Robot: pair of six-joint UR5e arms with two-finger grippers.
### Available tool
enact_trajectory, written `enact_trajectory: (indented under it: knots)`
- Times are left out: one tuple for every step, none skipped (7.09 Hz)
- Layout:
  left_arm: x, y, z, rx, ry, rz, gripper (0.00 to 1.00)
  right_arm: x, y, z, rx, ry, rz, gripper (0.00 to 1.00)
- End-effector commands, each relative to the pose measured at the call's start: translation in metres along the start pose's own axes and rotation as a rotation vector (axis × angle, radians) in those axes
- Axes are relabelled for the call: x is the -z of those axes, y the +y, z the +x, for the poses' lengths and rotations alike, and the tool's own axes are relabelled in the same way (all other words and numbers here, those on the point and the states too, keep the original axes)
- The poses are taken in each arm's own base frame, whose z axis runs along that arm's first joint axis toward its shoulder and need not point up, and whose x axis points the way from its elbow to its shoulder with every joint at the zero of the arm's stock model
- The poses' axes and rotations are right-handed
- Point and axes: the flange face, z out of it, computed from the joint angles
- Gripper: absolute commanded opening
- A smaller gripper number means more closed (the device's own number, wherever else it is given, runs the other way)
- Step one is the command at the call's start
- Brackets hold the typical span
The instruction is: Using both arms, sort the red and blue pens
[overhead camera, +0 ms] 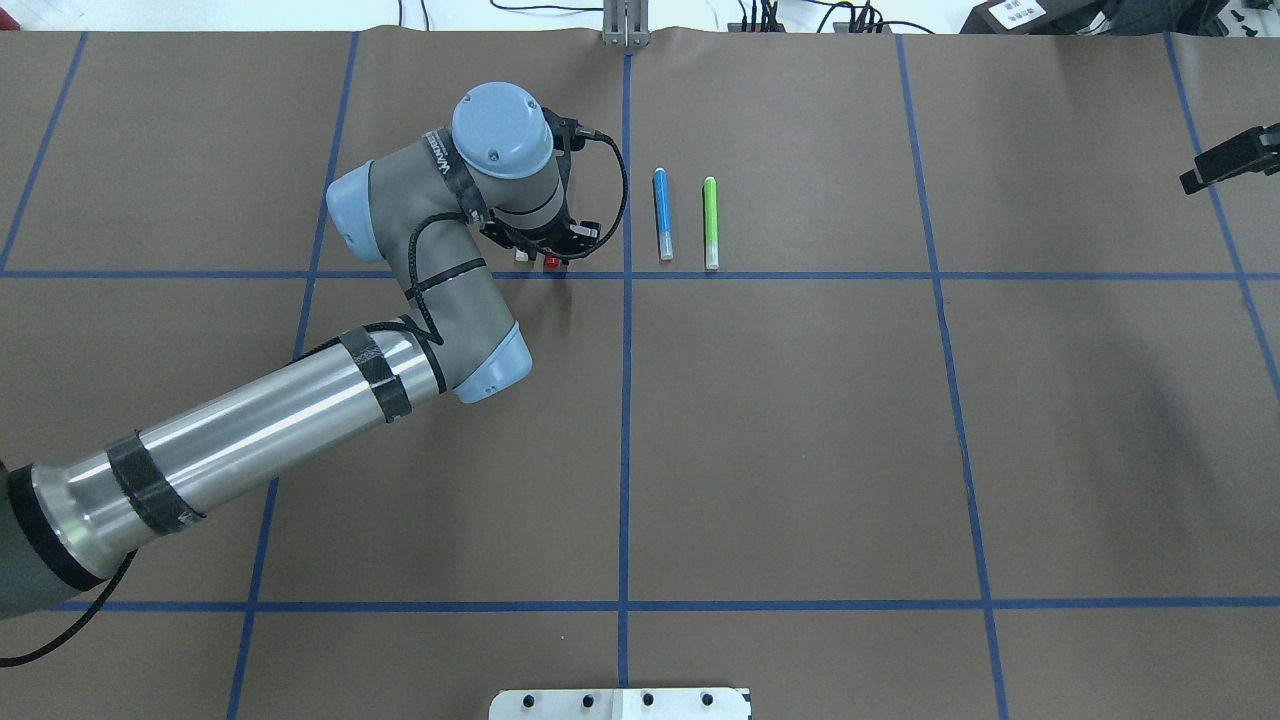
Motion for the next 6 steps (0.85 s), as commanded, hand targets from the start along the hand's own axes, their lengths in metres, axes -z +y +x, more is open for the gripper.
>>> enact_trajectory:
  knots:
    - [-0.0022, 0.0025, 0.0010, -0.001, -0.001, -0.004, 0.44, -0.0004, 0.0000, -0.0004, 0.001, 0.000, -0.001, 1.00]
    - [-0.0014, 0.0025, 0.0015, 0.001, 0.002, -0.002, 0.36, -0.0004, 0.0000, -0.0004, 0.001, 0.000, -0.001, 1.00]
    - [-0.0014, 0.0025, 0.0015, 0.003, 0.002, -0.002, 0.31, -0.0004, 0.0001, -0.0005, 0.001, -0.001, -0.001, 1.00]
    - [-0.0014, 0.0025, 0.0015, 0.003, 0.002, -0.002, 0.31, -0.0004, 0.0000, -0.0004, 0.001, 0.000, -0.001, 1.00]
    - [-0.0019, 0.0034, 0.0023, 0.002, 0.002, -0.003, 0.29, -0.0015, 0.0002, -0.0005, 0.001, 0.000, -0.003, 1.00]
    - [-0.0005, 0.0033, 0.0031, 0.001, 0.005, -0.001, 0.15, -0.0021, 0.0003, 0.0000, 0.000, 0.000, -0.004, 1.00]
